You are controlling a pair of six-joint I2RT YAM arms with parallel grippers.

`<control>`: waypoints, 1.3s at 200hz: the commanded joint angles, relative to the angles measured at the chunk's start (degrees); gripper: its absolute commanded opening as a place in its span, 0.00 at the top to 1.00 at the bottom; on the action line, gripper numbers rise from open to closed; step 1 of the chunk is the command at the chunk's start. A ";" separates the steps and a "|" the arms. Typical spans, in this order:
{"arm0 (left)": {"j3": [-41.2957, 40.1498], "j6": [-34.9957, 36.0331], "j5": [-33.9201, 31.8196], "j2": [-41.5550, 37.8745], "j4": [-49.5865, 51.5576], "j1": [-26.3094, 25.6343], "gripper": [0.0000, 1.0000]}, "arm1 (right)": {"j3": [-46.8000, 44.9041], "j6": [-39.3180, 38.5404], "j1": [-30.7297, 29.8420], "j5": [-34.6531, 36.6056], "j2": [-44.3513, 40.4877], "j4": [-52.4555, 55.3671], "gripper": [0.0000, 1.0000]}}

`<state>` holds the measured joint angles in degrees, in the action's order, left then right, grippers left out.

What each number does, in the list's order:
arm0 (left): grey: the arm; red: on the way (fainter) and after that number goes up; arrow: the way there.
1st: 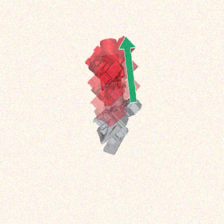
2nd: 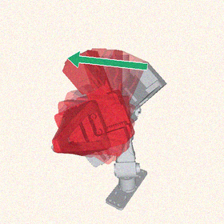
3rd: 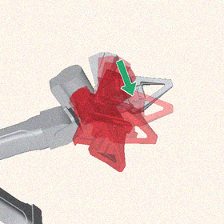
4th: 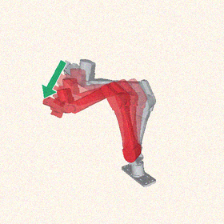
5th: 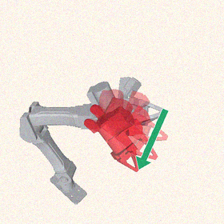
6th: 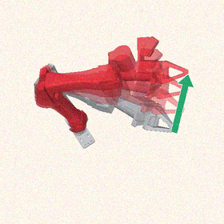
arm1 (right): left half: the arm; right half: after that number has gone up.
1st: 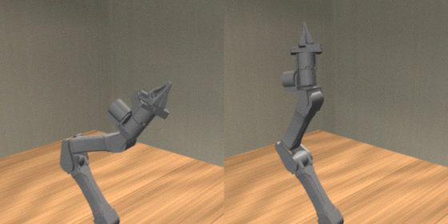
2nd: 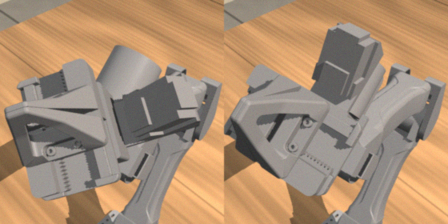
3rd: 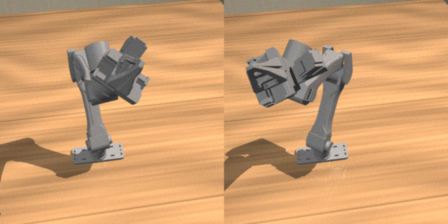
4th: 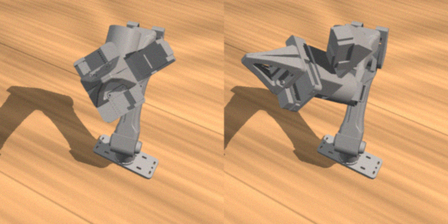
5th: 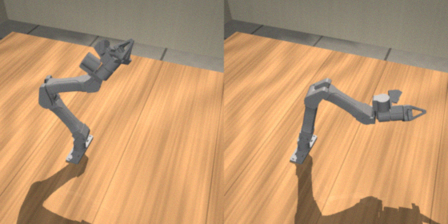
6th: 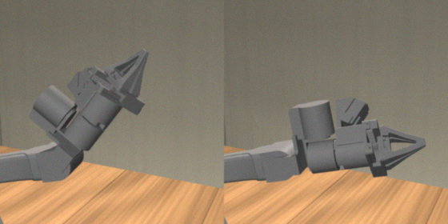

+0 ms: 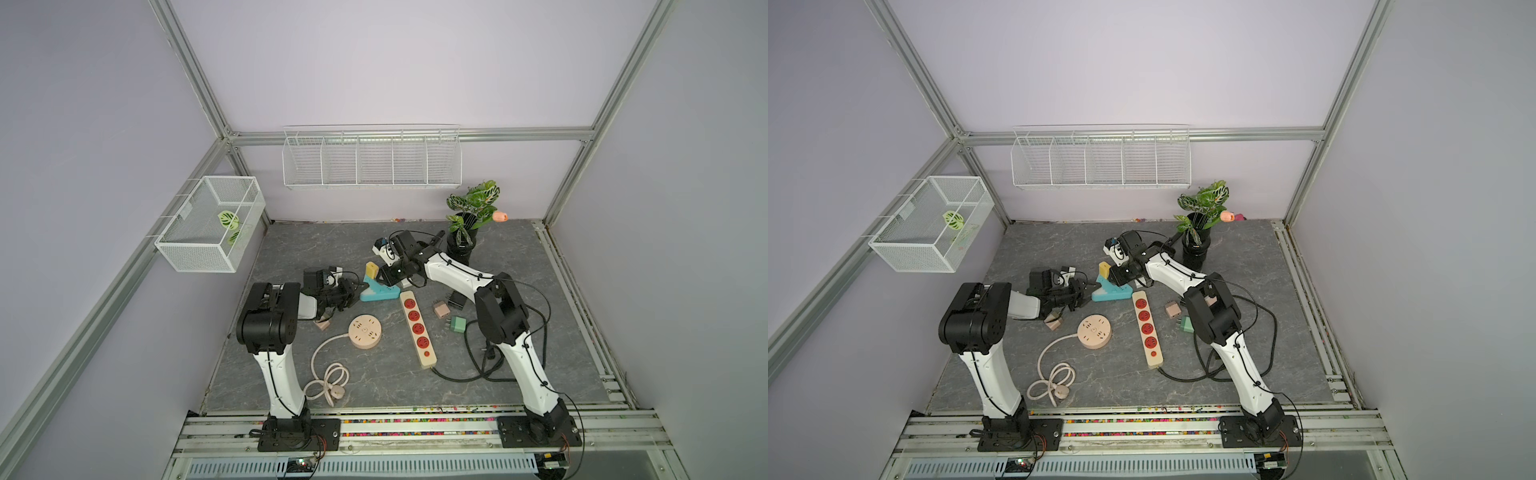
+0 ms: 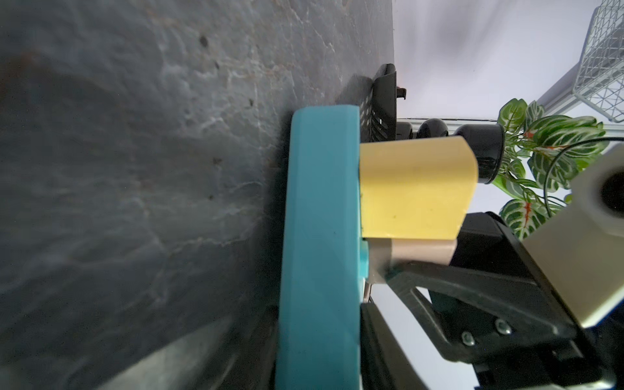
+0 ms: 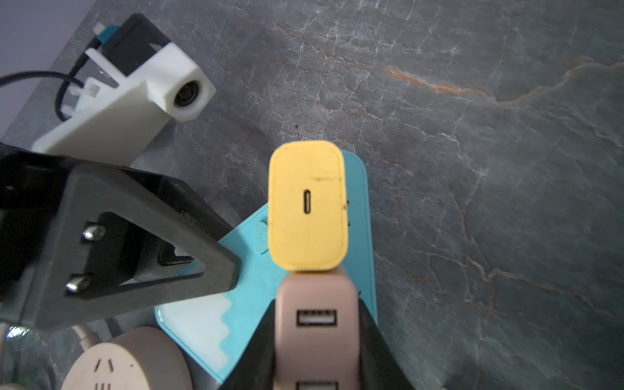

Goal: Pull the plug off the socket
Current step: Remove the plug from the socket.

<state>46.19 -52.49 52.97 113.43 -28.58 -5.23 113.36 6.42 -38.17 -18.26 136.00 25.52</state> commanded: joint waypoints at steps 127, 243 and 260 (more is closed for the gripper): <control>-0.36 11.65 -26.03 1.20 28.51 -1.93 1.00 | -3.02 12.23 -0.61 0.43 -9.82 -7.89 1.00; -0.10 12.04 -27.72 2.71 28.93 -1.97 1.00 | 4.05 4.04 -1.24 4.11 -10.47 4.93 1.00; -0.25 12.01 -28.02 2.28 29.03 -1.91 1.00 | 4.10 4.32 -1.10 4.54 -9.97 5.56 1.00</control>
<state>49.65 -42.35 43.81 110.02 -16.25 -7.29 118.56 8.27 -40.58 -11.73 126.34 31.40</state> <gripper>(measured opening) 0.360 0.311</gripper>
